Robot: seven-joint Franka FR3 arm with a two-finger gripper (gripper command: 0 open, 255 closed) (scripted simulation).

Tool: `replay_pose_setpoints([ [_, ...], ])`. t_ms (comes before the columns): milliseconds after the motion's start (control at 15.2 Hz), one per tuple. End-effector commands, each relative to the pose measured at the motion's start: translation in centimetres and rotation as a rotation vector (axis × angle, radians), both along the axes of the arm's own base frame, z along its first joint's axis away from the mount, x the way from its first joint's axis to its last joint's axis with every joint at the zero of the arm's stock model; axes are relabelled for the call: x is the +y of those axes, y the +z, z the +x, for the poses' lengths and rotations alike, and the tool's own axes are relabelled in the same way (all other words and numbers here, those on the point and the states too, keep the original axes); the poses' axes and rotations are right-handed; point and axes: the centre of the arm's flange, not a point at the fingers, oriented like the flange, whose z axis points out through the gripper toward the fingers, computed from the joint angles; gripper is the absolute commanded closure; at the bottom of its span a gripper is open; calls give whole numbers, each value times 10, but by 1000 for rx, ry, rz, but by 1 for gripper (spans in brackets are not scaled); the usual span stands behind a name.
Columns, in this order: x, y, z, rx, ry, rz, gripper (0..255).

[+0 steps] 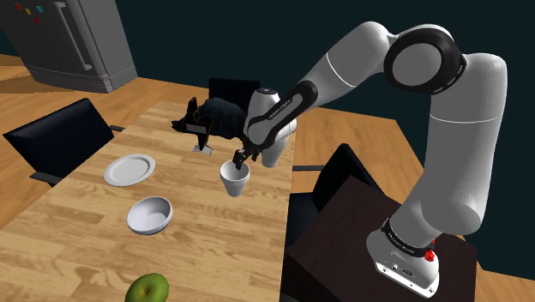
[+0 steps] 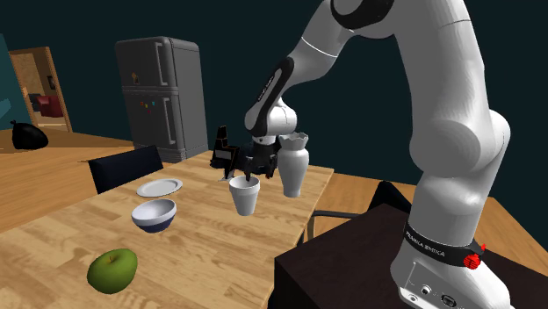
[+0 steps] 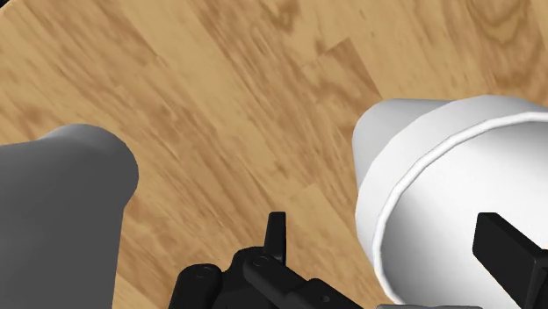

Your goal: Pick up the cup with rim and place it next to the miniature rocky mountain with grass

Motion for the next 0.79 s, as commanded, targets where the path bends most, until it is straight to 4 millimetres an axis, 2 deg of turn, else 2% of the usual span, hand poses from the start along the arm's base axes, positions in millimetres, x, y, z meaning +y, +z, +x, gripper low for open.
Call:
replay_pose_setpoints([
  [0,1,-11,3,-1,0,0,0],
  [198,3,-24,4,-1,0,0,0],
  [660,3,-24,4,-1,0,0,0],
  [726,3,-24,4,-1,0,0,255],
])
